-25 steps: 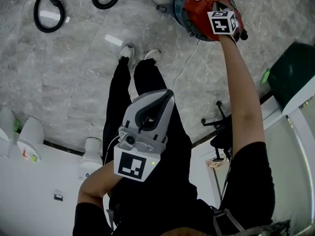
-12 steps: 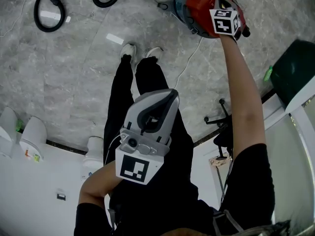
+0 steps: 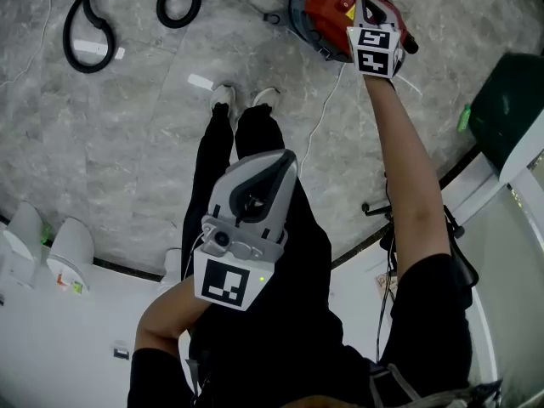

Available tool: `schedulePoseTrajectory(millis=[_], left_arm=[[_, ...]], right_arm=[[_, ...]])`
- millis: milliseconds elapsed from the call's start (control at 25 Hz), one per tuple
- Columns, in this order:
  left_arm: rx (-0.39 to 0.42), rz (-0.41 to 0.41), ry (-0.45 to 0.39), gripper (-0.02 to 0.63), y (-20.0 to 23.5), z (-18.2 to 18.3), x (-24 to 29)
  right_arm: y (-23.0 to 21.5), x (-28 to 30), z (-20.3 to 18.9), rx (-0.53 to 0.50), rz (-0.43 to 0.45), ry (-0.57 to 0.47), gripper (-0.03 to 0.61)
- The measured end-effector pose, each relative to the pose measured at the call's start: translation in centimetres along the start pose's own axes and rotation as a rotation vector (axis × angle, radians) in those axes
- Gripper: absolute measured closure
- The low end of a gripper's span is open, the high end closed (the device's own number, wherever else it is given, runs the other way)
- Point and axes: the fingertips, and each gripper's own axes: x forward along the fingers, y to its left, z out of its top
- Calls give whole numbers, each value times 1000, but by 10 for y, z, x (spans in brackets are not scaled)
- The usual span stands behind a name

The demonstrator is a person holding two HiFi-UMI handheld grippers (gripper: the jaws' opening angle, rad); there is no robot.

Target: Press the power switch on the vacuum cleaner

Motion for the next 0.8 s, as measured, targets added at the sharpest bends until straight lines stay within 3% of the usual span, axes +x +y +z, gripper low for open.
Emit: schedulePoseTrajectory(millis=[160, 360, 520, 800], left_arm=[[2, -33, 9, 595, -16, 9, -6], [37, -80, 13, 595, -35, 23, -21], [74, -136, 19, 595, -45, 37, -29], [69, -189, 22, 595, -58, 73, -40]], right_arm=[[10, -43, 13, 78, -9, -42, 560], [13, -108, 40, 56, -7, -112, 560], [10, -163, 79, 101, -16, -200, 560], [11, -258, 121, 328, -26, -257, 560]])
